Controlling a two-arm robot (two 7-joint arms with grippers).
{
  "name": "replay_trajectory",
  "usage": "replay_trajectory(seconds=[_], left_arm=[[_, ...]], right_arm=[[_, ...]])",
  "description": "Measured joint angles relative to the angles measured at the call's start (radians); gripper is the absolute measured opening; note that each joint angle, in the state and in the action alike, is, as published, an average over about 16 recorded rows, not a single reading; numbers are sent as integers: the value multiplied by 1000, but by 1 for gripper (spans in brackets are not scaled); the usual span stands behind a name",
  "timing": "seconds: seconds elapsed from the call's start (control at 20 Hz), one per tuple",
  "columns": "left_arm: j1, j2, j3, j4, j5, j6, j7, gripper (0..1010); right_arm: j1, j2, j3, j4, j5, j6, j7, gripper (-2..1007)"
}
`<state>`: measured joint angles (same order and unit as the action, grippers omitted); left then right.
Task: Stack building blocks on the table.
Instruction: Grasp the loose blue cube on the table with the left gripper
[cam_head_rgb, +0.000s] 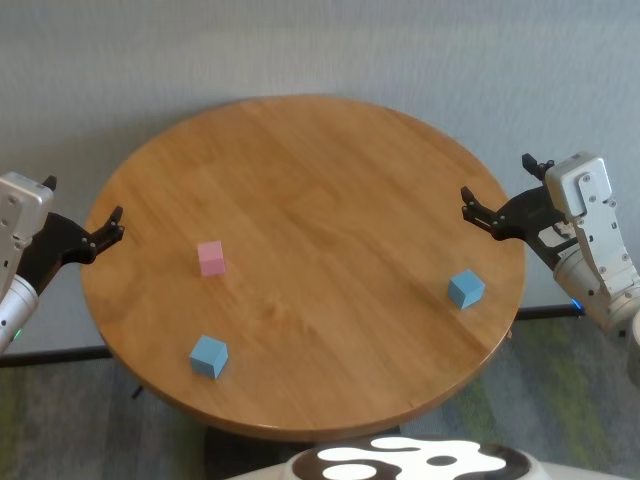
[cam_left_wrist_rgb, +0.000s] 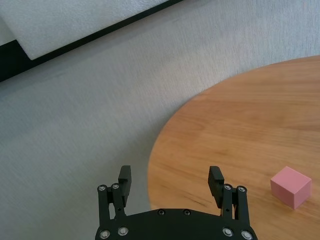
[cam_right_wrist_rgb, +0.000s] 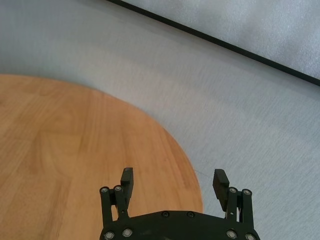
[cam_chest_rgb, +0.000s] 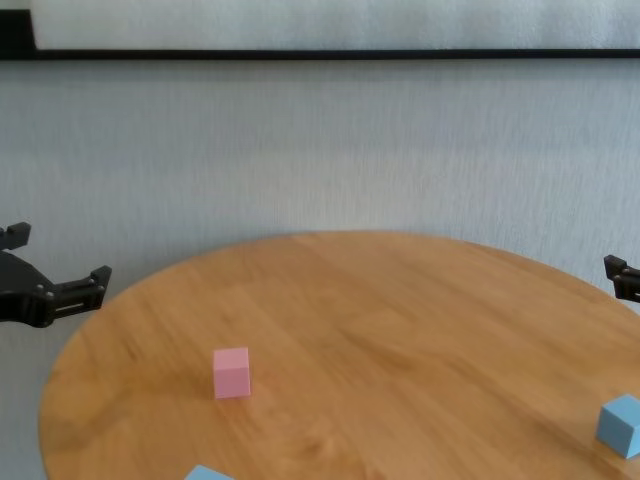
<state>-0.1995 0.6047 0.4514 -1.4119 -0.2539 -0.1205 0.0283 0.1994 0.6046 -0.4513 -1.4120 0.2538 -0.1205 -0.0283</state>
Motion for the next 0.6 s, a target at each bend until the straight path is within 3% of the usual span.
replay_trajectory(seconds=[0.6], left_arm=[[0, 0, 0, 0, 0, 0, 0, 1000]], right_arm=[[0, 0, 0, 0, 0, 0, 0, 1005]])
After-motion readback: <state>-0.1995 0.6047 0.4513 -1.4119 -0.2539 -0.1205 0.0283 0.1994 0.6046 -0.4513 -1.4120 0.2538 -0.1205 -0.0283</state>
